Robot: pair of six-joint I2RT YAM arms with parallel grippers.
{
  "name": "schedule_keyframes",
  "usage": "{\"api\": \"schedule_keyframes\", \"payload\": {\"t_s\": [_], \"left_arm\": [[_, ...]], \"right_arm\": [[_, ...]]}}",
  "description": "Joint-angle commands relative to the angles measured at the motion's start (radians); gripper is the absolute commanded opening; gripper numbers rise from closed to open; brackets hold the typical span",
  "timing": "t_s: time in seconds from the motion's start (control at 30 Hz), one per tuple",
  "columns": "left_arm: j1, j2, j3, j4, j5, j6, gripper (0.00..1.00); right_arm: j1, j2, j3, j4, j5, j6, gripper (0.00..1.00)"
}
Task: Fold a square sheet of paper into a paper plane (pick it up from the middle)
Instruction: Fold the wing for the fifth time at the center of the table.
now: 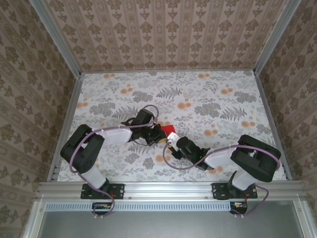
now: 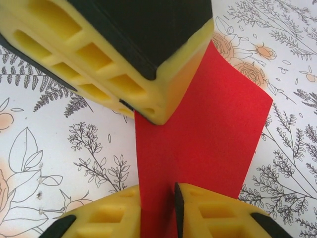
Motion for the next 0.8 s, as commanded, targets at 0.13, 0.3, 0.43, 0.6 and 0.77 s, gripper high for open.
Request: {"api": "schedule_keyframes", "payload": {"t_s": [0.13, 0.3, 0.43, 0.6, 0.77], "left_arm": [[0.049, -0.064, 0.061, -0.11, -0.011, 0.068, 0.2], [0.122, -0.142, 0.061, -0.166, -0.027, 0.112, 0.39], [0.161, -0.216, 0.023, -0.175, -0.054, 0.138, 0.5], [0.163, -0.271, -0.056, -0.107, -0.057, 0.149, 0.55], [0.141, -0.272, -0.136, -0.004, -0.035, 0.132, 0.52]], "right_arm": [[-0.022, -0.04, -0.013, 0.014, -0.059, 0.055, 0.1], [-0.053, -0.071, -0.015, -0.005, -0.152, 0.147, 0.05], [-0.068, -0.065, -0.013, 0.004, -0.23, 0.248, 0.03], [-0.089, -0.023, -0.002, 0.037, -0.327, 0.379, 0.03], [-0.109, 0.032, 0.019, 0.068, -0.402, 0.483, 0.02]]}}
